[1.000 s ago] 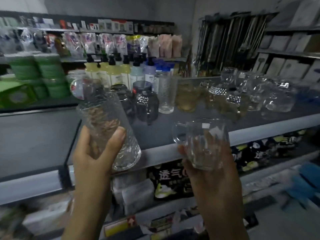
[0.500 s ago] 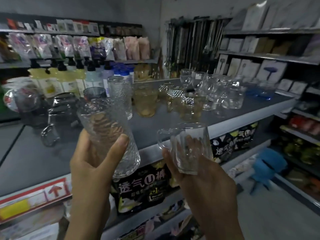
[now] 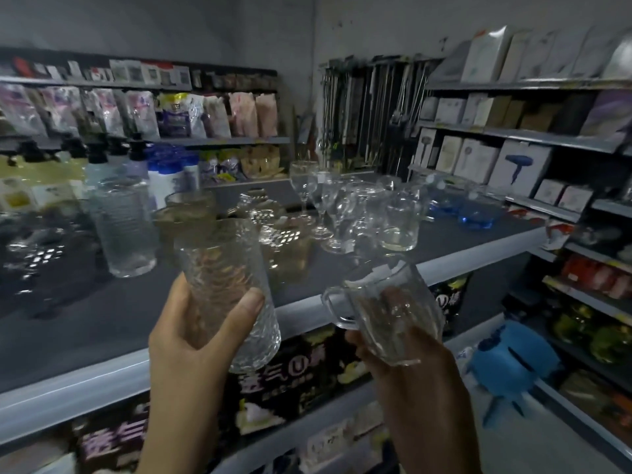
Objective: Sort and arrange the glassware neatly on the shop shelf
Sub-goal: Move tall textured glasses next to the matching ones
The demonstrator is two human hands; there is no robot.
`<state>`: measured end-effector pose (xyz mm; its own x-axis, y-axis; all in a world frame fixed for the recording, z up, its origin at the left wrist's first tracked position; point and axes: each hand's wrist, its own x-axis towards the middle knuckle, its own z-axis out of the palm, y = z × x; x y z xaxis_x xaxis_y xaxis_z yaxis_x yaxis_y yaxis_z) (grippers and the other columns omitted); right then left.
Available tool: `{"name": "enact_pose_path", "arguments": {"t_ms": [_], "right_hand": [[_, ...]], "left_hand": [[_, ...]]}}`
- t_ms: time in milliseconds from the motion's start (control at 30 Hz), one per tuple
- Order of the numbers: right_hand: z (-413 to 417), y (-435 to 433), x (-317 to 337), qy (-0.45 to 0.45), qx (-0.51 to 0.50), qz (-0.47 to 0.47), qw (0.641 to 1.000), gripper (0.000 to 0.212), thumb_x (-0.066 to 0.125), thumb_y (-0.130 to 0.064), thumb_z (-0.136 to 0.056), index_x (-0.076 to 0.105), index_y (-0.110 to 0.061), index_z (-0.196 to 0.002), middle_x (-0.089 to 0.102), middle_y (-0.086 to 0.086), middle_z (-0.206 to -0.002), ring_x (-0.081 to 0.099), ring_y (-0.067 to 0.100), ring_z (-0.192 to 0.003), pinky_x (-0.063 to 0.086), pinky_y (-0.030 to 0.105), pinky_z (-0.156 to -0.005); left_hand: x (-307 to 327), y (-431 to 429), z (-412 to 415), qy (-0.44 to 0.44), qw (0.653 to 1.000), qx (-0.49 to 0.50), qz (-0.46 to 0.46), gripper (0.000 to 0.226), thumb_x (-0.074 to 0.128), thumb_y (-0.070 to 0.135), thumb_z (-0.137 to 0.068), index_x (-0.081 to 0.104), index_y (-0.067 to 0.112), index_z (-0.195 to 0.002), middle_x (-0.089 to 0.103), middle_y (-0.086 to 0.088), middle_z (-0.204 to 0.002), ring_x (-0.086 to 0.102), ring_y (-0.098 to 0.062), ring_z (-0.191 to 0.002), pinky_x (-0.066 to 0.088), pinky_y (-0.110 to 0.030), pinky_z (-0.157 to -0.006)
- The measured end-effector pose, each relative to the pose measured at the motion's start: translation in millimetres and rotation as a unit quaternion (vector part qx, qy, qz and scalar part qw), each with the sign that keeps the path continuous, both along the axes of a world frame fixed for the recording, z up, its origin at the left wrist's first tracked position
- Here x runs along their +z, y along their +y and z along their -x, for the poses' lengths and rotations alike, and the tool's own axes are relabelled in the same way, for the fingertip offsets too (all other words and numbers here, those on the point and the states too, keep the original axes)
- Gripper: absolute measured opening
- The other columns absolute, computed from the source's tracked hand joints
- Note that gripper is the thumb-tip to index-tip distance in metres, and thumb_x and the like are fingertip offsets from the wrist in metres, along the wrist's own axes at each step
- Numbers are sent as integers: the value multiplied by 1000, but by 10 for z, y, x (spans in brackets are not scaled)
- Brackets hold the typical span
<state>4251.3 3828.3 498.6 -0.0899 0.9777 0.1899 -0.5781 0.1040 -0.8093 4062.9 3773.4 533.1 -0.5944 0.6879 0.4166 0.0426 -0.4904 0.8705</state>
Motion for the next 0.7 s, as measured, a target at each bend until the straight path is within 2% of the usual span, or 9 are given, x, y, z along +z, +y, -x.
{"name": "enact_pose_path", "arguments": {"t_ms": [33, 67, 167, 300, 333, 400, 500, 600, 700], "right_hand": [[-144, 127, -10, 56, 3, 30, 998, 93, 101, -36, -48, 65, -6, -129, 74, 15, -120, 76, 22, -95, 62, 30, -71], [-300, 208, -11, 83, 32, 35, 995, 105, 102, -40, -34, 65, -10, -128, 75, 12, -119, 76, 25, -97, 63, 34, -70], [-699, 491, -33, 81, 12, 48, 995, 98, 98, -38, -39, 65, -15, -128, 74, 10, -122, 75, 25, -102, 64, 37, -74], [-983, 850, 9, 63, -33, 72, 995, 123, 100, -55, -26, 61, -9, -134, 74, 13, -119, 74, 25, -88, 61, 32, -63], [-1074, 948, 23, 44, -51, 67, 995, 122, 99, -59, -27, 62, -10, -133, 75, 11, -117, 73, 22, -84, 59, 30, -61], [-1276, 1122, 86, 9, -75, 49, 996, 113, 96, -63, -38, 62, -13, -133, 75, 7, -120, 74, 18, -92, 59, 25, -65], [-1585, 1479, 162, -69, -98, -3, 993, 74, 82, -52, -75, 58, -17, -136, 73, 2, -123, 72, 21, -106, 59, 27, -73], [-1805, 1935, 296, -179, -152, -61, 970, 65, 75, -60, -77, 61, -24, -129, 74, 2, -106, 72, 16, -81, 57, 28, -63], [-1938, 2343, 540, -265, -167, -111, 943, 56, 79, -47, -83, 59, -29, -131, 73, -5, -105, 72, 4, -78, 54, 14, -57]], "left_hand": [[-10, 103, -157, 0, 1000, 1, 0, 40, 77, 38, -71, 73, 36, -111, 78, 5, -108, 74, -11, -100, 57, -18, -80], [-18, 202, -311, 0, 1000, 3, 2, 41, 79, 38, -72, 73, 35, -112, 78, 6, -109, 74, -11, -99, 56, -17, -79], [-58, 453, -691, 0, 1000, 8, 8, 43, 88, 42, -73, 73, 37, -113, 78, 6, -111, 73, -9, -100, 55, -15, -79], [-74, 691, -1066, 10, 1000, 4, 15, 45, 83, 35, -73, 72, 32, -116, 78, 6, -110, 74, -9, -101, 54, -14, -80], [-64, 745, -1147, 18, 1000, 2, 20, 44, 80, 34, -72, 72, 33, -115, 78, 7, -110, 74, -8, -100, 54, -14, -80], [-45, 858, -1284, 39, 999, 4, 34, 47, 84, 34, -71, 71, 32, -117, 78, 8, -110, 74, -8, -102, 54, -15, -81], [-13, 1065, -1468, 62, 997, 7, 45, 60, 89, 45, -72, 68, 29, -126, 76, 8, -119, 72, -11, -110, 54, -26, -91], [29, 1286, -1659, 72, 996, 3, 47, 66, 82, 54, -69, 66, 30, -129, 74, 9, -122, 70, -12, -113, 52, -37, -97], [73, 1492, -1850, 81, 995, -17, 53, 71, 82, 55, -72, 62, 31, -136, 71, 10, -129, 67, -13, -120, 51, -42, -103]]}}
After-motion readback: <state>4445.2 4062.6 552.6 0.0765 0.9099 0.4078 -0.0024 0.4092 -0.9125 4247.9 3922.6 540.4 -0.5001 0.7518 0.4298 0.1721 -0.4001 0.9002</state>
